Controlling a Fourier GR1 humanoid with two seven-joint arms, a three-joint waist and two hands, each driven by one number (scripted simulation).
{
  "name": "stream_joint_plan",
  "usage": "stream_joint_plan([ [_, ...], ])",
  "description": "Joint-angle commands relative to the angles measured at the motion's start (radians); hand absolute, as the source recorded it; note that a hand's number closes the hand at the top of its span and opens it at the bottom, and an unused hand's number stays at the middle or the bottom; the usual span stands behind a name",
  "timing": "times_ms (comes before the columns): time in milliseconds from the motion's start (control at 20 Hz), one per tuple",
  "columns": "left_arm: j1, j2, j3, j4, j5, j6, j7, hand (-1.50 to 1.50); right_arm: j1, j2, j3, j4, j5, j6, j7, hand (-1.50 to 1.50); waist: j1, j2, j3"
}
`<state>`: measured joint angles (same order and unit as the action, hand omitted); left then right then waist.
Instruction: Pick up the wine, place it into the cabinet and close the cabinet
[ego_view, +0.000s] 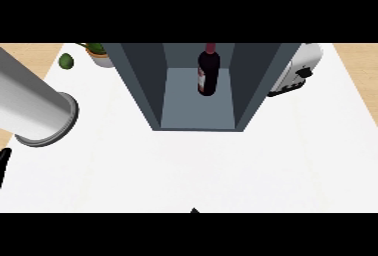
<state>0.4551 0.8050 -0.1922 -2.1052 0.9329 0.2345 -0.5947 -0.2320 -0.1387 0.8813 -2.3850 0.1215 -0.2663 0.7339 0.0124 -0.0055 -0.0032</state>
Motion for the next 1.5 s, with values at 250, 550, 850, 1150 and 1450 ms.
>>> stream_joint_plan([
  [250,-0.084,-0.021,0.006,-0.019,0.011,0.023,0.071,-1.5,-0.343,0.13,-0.03,0.188,-0.121,-0.157,0.035,1.5,0.017,0.011,0.0],
  [550,-0.064,-0.051,-0.012,-0.038,-0.008,0.019,0.074,-1.5,-0.601,0.134,-0.166,0.379,-0.264,-0.22,-0.013,1.5,0.033,0.009,0.001],
  [850,-0.109,-0.08,0.002,0.013,-0.018,0.033,0.099,-1.5,-0.873,0.137,-0.311,0.65,-0.384,-0.236,-0.067,1.5,0.025,0.009,0.002],
  [1150,-0.133,-0.096,0.026,0.07,-0.023,-0.005,0.106,-1.5,-0.958,0.136,-0.361,0.894,-0.289,-0.137,-0.196,1.5,0.008,0.01,0.002],
  [1450,-0.142,-0.143,0.025,0.058,-0.048,0.007,0.123,-1.5,-0.937,0.139,-0.457,1.089,-0.32,-0.057,-0.342,1.5,0.005,0.011,0.003],
])
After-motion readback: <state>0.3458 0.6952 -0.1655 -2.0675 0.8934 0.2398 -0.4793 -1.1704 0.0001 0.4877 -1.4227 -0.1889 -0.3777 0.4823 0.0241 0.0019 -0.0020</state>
